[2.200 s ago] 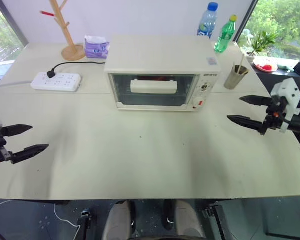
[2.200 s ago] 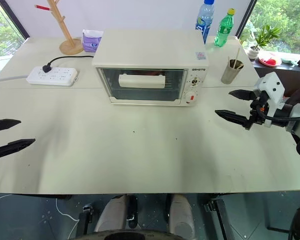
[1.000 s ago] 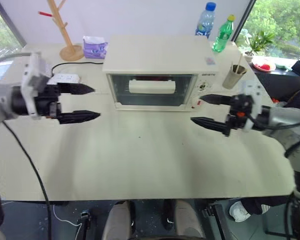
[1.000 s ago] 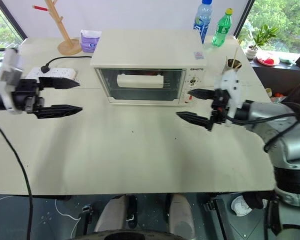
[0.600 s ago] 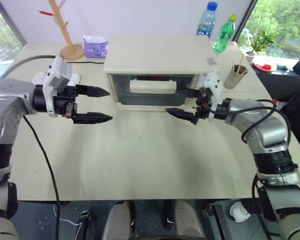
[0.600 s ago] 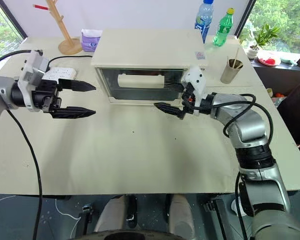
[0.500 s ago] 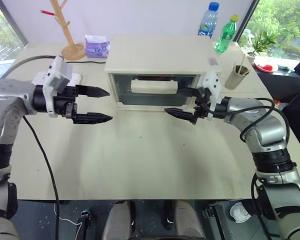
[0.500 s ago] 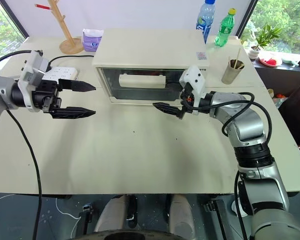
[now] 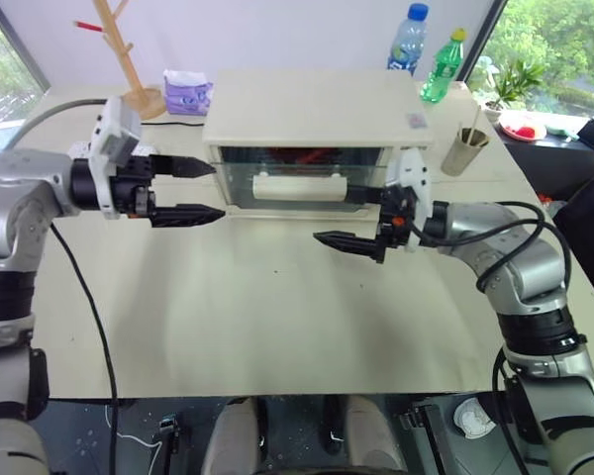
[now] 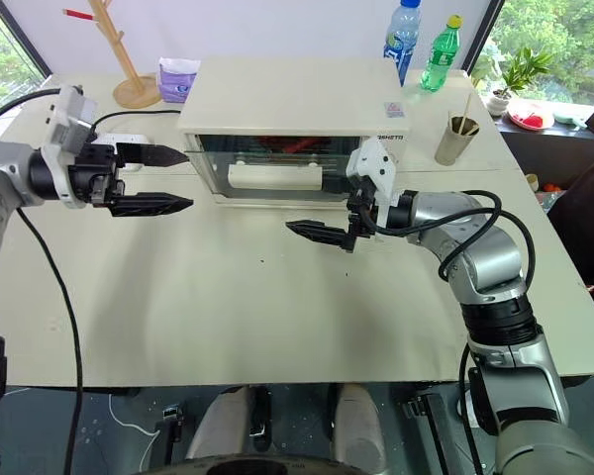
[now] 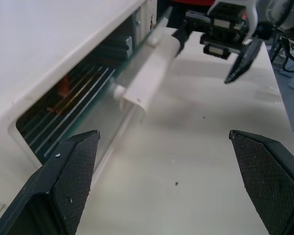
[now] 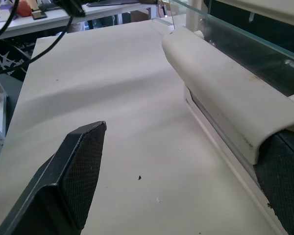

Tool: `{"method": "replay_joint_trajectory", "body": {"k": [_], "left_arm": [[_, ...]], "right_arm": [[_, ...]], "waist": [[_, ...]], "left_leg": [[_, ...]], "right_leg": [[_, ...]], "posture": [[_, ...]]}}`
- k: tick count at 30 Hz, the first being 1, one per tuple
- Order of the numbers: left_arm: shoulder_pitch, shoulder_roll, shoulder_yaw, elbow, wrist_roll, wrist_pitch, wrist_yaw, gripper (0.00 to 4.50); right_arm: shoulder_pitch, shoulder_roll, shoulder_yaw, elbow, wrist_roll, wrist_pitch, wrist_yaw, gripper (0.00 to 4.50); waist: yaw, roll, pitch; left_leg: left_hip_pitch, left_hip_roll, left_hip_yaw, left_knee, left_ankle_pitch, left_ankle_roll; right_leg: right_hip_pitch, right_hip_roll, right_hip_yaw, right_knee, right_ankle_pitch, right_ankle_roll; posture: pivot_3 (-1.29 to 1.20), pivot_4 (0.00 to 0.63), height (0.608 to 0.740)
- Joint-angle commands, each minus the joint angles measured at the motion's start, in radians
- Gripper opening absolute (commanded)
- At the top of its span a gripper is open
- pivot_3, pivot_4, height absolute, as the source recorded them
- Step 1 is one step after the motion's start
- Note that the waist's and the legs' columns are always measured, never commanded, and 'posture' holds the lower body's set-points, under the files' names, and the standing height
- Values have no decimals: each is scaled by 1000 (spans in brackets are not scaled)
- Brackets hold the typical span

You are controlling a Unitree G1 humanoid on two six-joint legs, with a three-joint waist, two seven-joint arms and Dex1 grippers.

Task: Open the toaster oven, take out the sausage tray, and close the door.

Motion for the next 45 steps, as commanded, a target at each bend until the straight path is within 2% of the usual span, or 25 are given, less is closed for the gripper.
{"method": "replay_joint_trajectory", "body": {"k": [1, 3, 6, 9, 10, 13, 21, 32, 41, 45], "left_arm": [[-79, -23, 16, 23, -18, 26, 10, 4485], [-127, -48, 29, 57, -40, 59, 12, 4485], [-184, -73, 27, 111, -37, 66, 11, 3690], [-209, -87, 0, 159, 3, 27, -1, 2174], [-215, -91, -8, 176, 15, 16, -4, 1544], [-235, -106, -39, 246, 75, -47, -11, 99], [-255, -148, -138, 423, 256, -276, -71, 35], [-237, -200, -139, 460, 299, -299, -103, 35], [-192, -209, -126, 407, 292, -271, -101, 35], [-155, -207, -118, 365, 284, -250, -97, 35]], "right_arm": [[6, 17, -6, -85, 31, -3, -6, 4500], [23, 25, 1, -94, 23, -2, -18, 4500], [45, 37, 11, -103, 12, -1, -38, 4500], [68, 44, 20, -117, 5, -5, -50, 4500], [73, 46, 22, -120, 4, -5, -53, 4500], [86, 51, 24, -129, 4, -4, -62, 4500], [136, 57, 28, -175, 19, 13, -92, 4500], [146, 5, 8, -137, -61, 31, -168, 4500], [272, -174, -121, -271, 32, 121, -103, 4500], [389, -322, -290, -374, 176, 186, 22, 4500]], "waist": [[-1, 0, 0], [-3, 0, 0], [-6, 0, 0], [-9, 0, 0], [-9, 0, 0], [-6, 0, 0], [-5, 0, 0], [0, 0, 0], [6, -1, 0], [5, -1, 0]], "left_leg": [[0, 0, 0, 0, 0, 0], [0, 0, 0, 0, 0, 0], [0, 0, 0, 0, 0, 0], [0, 0, 0, 0, 0, 0], [0, 0, 0, 0, 0, 0], [0, 0, 0, 0, 0, 0], [0, 0, 0, 0, 0, 0], [0, 0, 0, 1, 0, 0], [0, 0, 0, 1, 0, 0], [0, 0, -1, 1, 0, 0]], "right_leg": [[0, 0, 0, 0, 0, 0], [0, 0, 0, 0, 0, 0], [0, 0, 0, 0, 0, 0], [0, 0, 0, 0, 0, 0], [0, 0, 0, 0, 0, 0], [0, 1, 0, 0, 0, 0], [0, 1, 0, 0, 0, 0], [0, 0, 0, 0, 0, 0], [1, 0, 0, 0, 0, 0], [1, 0, 0, 0, 0, 0]], "posture": [[0, 150, 722], [0, 150, 722], [0, 150, 722], [0, 150, 722], [0, 150, 722], [0, 150, 722], [0, 150, 722], [0, 150, 722], [0, 150, 722], [0, 150, 722]]}}
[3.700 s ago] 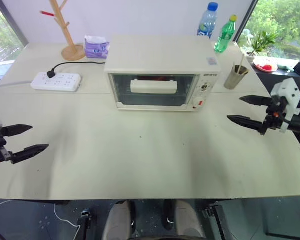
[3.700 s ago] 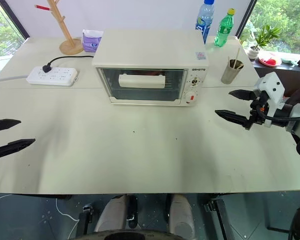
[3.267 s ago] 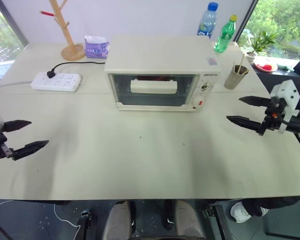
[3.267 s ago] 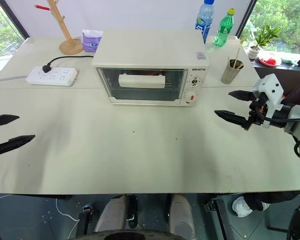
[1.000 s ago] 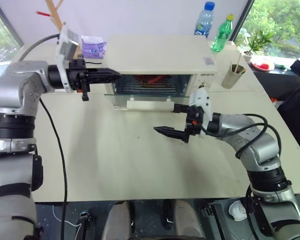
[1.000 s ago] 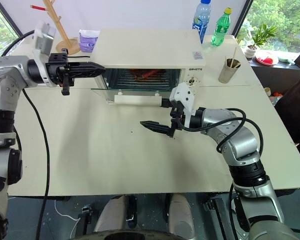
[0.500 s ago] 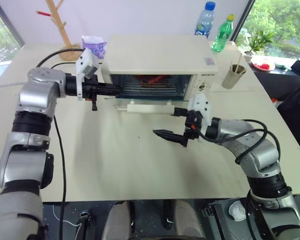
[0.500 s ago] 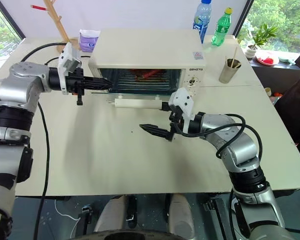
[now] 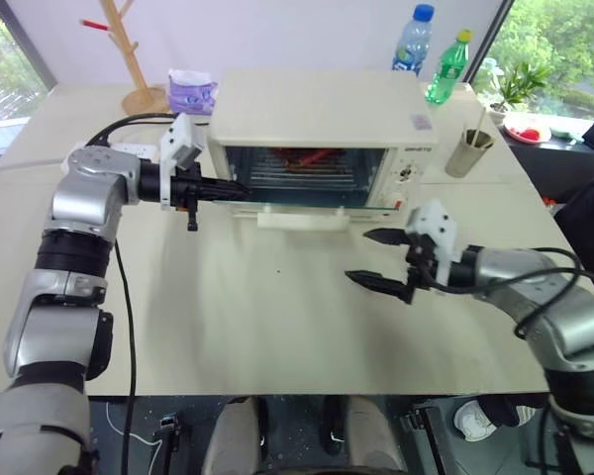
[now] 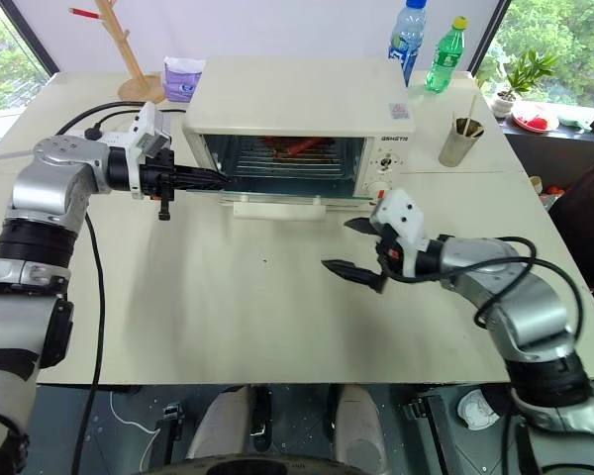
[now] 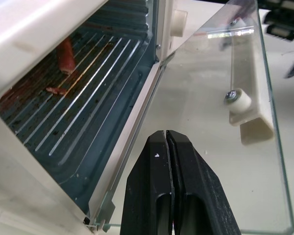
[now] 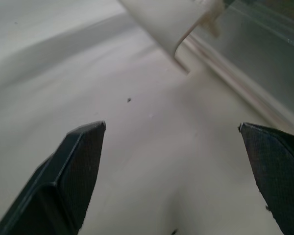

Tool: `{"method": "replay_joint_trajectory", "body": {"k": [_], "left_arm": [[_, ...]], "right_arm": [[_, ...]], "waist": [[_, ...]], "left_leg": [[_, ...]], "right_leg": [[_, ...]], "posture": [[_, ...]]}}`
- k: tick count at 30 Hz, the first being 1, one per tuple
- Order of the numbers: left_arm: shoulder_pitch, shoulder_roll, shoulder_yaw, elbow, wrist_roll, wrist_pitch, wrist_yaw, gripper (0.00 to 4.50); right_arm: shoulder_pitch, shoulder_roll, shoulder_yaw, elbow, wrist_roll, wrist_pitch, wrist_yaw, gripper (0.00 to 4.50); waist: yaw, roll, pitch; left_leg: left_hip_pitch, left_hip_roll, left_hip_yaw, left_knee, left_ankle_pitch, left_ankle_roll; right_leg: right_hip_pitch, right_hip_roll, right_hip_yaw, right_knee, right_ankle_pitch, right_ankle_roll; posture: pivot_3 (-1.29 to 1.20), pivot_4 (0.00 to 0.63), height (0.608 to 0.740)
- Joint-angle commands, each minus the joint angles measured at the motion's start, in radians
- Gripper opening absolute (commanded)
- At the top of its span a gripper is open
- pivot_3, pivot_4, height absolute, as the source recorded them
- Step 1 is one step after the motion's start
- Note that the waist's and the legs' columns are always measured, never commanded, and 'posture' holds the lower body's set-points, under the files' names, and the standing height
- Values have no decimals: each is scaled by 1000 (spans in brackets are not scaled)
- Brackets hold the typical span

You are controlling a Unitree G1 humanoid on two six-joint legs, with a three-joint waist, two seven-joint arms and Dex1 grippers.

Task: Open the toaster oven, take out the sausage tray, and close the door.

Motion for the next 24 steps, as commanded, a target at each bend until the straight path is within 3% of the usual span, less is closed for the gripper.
{"method": "replay_joint_trajectory", "body": {"k": [1, 5, 8, 14, 24], "left_arm": [[28, 10, 25, -60, -22, 19, 1, 35], [89, 10, 27, -126, -33, 44, 5, 35], [147, 12, 17, -184, -35, 51, 9, 35], [244, 6, -30, -225, 15, -2, 27, 35], [293, -33, -80, -103, 144, -187, 156, 35]], "right_arm": [[52, -105, -179, -100, 142, 53, 104, 4500], [20, -194, -320, -60, 260, 122, 126, 4500], [-53, -234, -349, 11, 288, 152, 112, 4500], [-160, -234, -264, 83, 254, 148, 68, 4500], [-201, -157, -150, 103, 191, 111, -3, 4500]], "waist": [[0, 0, 0], [-6, 0, 0], [-5, 0, 0], [-1, -1, 0], [0, -1, -2]], "left_leg": [[0, 0, 0, 0, 0, 0], [2, 1, 0, 0, 0, 0], [2, 1, -1, 0, 0, 0], [1, 1, -1, 0, 0, 0], [1, 0, 0, 0, 0, 0]], "right_leg": [[0, 0, 0, 0, 0, 0], [1, 0, 0, 0, 0, 0], [1, 0, 0, 0, 0, 0], [1, 0, 0, -1, 0, 0], [2, -1, 0, -1, 0, 0]], "posture": [[0, 150, 722], [0, 150, 722], [0, 150, 722], [0, 150, 722], [0, 150, 722]]}}
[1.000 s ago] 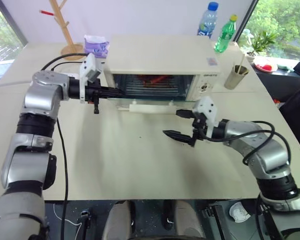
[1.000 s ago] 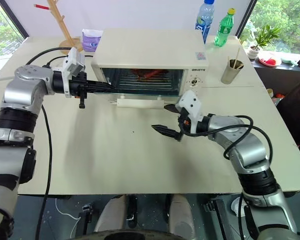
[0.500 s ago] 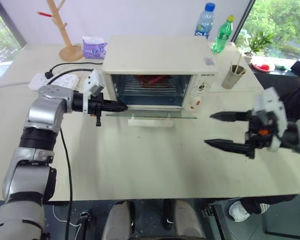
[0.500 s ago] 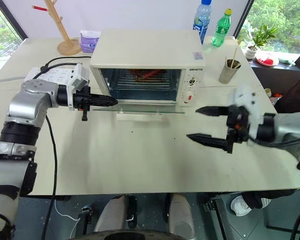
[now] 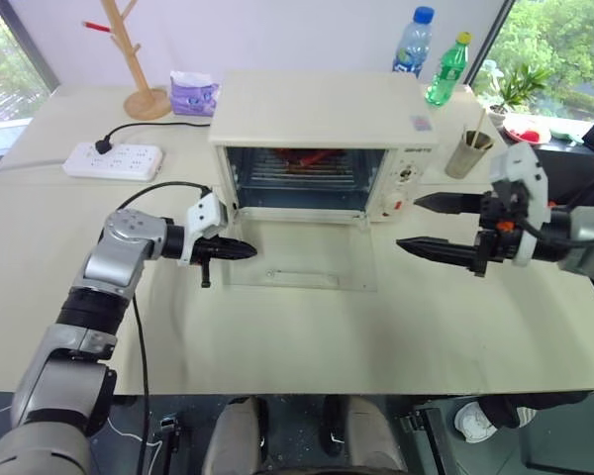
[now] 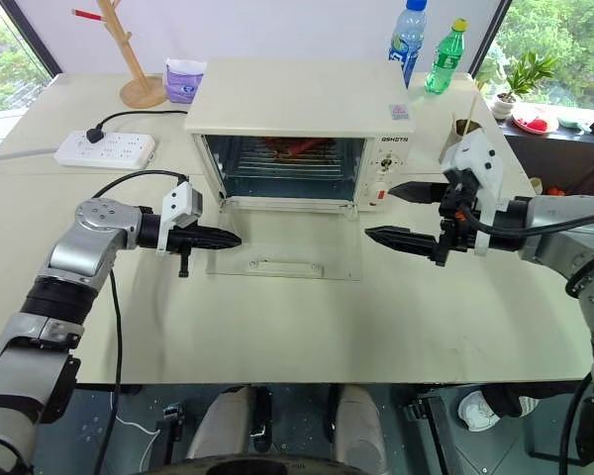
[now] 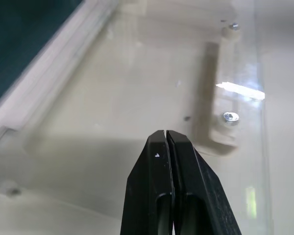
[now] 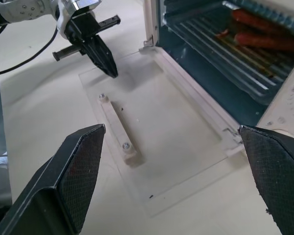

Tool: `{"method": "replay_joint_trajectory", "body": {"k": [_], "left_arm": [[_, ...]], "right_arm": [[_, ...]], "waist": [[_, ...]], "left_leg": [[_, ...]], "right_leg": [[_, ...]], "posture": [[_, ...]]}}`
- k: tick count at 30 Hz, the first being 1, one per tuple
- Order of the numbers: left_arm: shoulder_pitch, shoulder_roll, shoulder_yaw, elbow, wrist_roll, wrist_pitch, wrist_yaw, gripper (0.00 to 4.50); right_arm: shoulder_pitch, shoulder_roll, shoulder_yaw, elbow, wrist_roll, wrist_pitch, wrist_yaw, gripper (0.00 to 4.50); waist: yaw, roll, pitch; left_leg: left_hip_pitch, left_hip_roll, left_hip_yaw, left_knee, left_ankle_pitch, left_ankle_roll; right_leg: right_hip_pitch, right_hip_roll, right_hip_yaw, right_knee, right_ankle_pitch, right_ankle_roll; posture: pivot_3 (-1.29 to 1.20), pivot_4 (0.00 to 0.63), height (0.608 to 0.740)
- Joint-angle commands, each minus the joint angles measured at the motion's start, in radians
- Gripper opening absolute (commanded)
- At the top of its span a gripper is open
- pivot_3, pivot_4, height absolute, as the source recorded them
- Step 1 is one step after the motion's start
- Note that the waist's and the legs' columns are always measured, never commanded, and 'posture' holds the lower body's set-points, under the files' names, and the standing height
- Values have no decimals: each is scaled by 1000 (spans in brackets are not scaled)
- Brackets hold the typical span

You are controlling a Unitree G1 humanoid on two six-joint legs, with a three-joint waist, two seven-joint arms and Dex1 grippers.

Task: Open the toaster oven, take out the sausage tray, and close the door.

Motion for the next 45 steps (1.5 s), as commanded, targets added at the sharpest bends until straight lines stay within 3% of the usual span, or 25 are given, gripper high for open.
{"method": "replay_joint_trajectory", "body": {"k": [1, 4, 8, 9, 12, 17, 18, 23, 28, 37, 45], "left_arm": [[11, 6, 2, 20, 32, -11, 35, 35], [13, 32, 57, -63, -46, 82, 17, 35], [2, 114, 174, -241, -235, 336, -28, 35], [-3, 132, 200, -270, -275, 392, -31, 272], [-26, 191, 287, -342, -401, 566, -18, 1396], [-10, 262, 374, -445, -531, 724, 9, 4069], [-3, 272, 379, -461, -541, 734, 14, 4434], [37, 295, 390, -508, -564, 741, 44, 4434], [67, 288, 396, -544, -583, 733, 74, 4434], [57, 278, 364, -518, -572, 700, 105, 4434], [35, 281, 345, -469, -557, 679, 104, 4434]], "right_arm": [[-39, 19, -4, 8, -19, -34, -26, 4500], [-56, 36, 24, 15, -65, -62, -55, 4500], [-82, 71, 83, -10, -125, -94, -101, 4500], [-86, 80, 100, -17, -141, -103, -111, 4500], [-108, 123, 171, -40, -207, -137, -154, 4500], [-192, 239, 319, -28, -346, -194, -238, 4500], [-205, 257, 343, -19, -374, -208, -248, 4500], [-289, 354, 499, 98, -585, -355, -295, 4500], [-420, 468, 651, 379, -826, -622, -332, 4500], [-517, 595, 742, 744, -1110, -950, -467, 4500], [-615, 677, 737, 1028, -1245, -1089, -619, 4500]], "waist": [[-1, 0, 0], [-2, 0, 0], [-8, -2, 1], [-8, -2, 1], [-8, -2, 1], [-9, -1, 1], [-10, -1, 1], [-9, -1, 1], [-18, -2, 1], [-30, -2, 1], [-32, -2, 1]], "left_leg": [[0, 0, 0, 0, 0, 0], [1, 0, 0, 0, 0, 0], [-1, 1, 0, 0, 0, 0], [-1, 1, 0, 0, 0, 0], [-1, 1, 0, 0, 0, 0], [-1, 1, 0, 0, 0, 0], [-1, 1, 0, 0, 0, 0], [-1, 0, 0, 0, 0, -1], [-1, 0, 0, 0, 1, -1], [-1, 0, 0, -1, 4, -7], [-1, 0, 0, -1, 6, -10]], "right_leg": [[0, 0, 0, 0, 0, 0], [1, 0, 0, 0, 0, 0], [-2, 1, 0, 1, 0, 0], [-2, 1, 0, 1, 0, 0], [-2, 1, 0, 1, 0, 0], [-2, 1, 0, 1, 0, 0], [-2, 1, 0, 1, 0, 0], [-2, 1, 0, 1, 0, 0], [-2, 1, 0, 1, 0, 0], [-2, 1, 0, 1, 0, 0], [-3, 1, 0, 2, 0, 0]], "posture": [[0, 150, 722], [0, 150, 722], [0, 150, 722], [0, 150, 722], [0, 150, 722], [0, 150, 722], [0, 150, 722], [0, 150, 722], [0, 150, 722], [0, 150, 722], [0, 150, 722]]}}
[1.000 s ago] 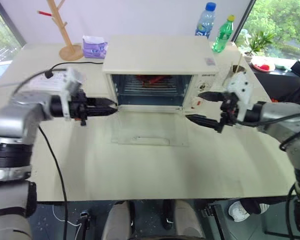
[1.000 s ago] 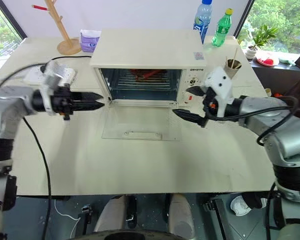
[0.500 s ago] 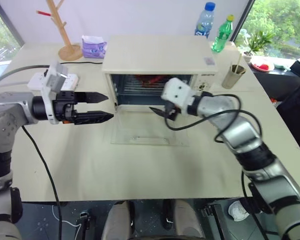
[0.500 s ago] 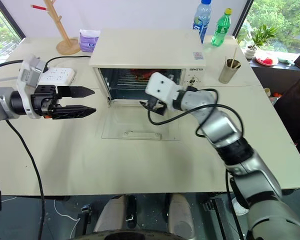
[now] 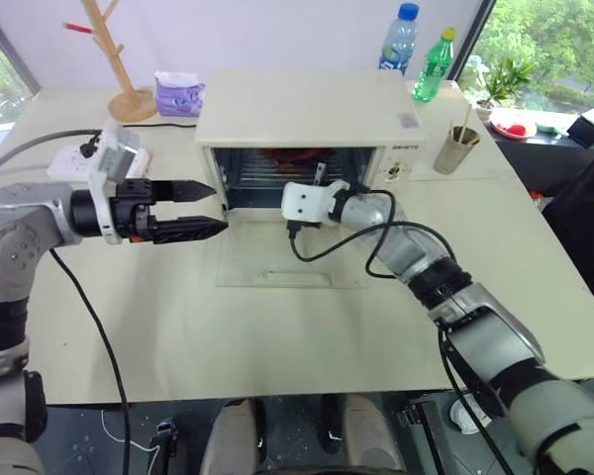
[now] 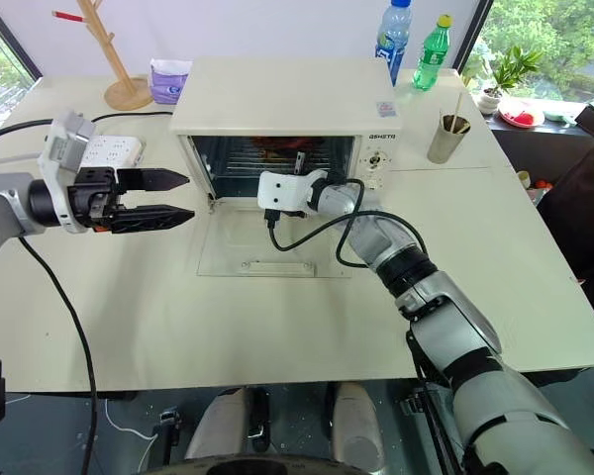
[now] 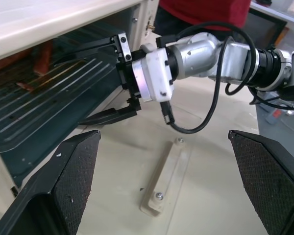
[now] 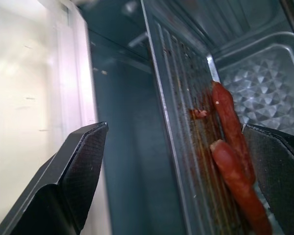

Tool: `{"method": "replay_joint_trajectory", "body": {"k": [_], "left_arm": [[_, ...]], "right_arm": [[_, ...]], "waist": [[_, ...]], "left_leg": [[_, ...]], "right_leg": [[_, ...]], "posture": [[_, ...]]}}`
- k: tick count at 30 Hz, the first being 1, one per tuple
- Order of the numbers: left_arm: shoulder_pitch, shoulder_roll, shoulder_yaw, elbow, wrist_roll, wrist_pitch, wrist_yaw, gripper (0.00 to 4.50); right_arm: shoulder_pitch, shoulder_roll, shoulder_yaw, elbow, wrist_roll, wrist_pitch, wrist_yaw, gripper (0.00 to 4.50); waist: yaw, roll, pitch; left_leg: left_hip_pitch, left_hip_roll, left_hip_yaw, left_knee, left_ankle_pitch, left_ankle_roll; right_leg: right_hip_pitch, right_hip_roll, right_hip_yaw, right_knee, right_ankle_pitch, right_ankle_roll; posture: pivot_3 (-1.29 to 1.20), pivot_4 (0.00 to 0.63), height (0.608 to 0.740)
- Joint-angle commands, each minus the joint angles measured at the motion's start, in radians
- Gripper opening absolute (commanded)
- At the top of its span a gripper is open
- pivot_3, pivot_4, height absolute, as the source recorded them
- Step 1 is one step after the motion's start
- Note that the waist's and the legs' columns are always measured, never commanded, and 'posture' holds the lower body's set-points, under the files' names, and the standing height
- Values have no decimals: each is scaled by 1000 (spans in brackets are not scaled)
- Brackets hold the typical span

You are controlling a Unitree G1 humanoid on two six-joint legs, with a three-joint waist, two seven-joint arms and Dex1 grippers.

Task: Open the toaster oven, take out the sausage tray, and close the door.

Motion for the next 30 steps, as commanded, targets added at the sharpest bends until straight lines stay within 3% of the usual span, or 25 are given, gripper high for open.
{"method": "replay_joint_trajectory", "body": {"k": [1, 16, 19, 23, 30], "left_arm": [[-35, 9, -3, 2, 5, -20, 1, 4434], [-55, -2, -27, 17, 14, -42, 5, 4434], [-62, -5, -33, 23, 17, -44, 3, 4500], [-78, -13, -44, 43, 28, -49, -4, 4500], [-95, -23, -64, 74, 44, -70, -14, 4500]], "right_arm": [[-71, 23, -15, 100, -52, -69, -79, 4500], [-132, 59, -2, 319, -181, -225, -227, 4500], [-134, 62, -6, 337, -189, -233, -233, 3658], [-134, 64, -8, 347, -196, -232, -239, 1643], [-125, 64, -11, 344, -203, -229, -234, 1643]], "waist": [[1, 0, 0], [-2, 0, 0], [-2, 0, 0], [-2, 0, 0], [-2, 0, 0]], "left_leg": [[0, 0, 0, 0, 0, 0], [0, 0, 0, 0, 1, -1], [0, 0, 0, 0, 1, -1], [0, 0, 0, 0, 1, -1], [0, 0, 0, 0, 1, -1]], "right_leg": [[0, 0, 0, 0, 0, 0], [0, 0, 0, 1, 0, 0], [0, 0, 0, 1, 0, 0], [0, 0, 0, 1, 0, 0], [0, 0, 0, 1, 0, 0]], "posture": [[0, 150, 722], [0, 150, 722], [0, 150, 722], [0, 150, 722], [0, 150, 722]]}}
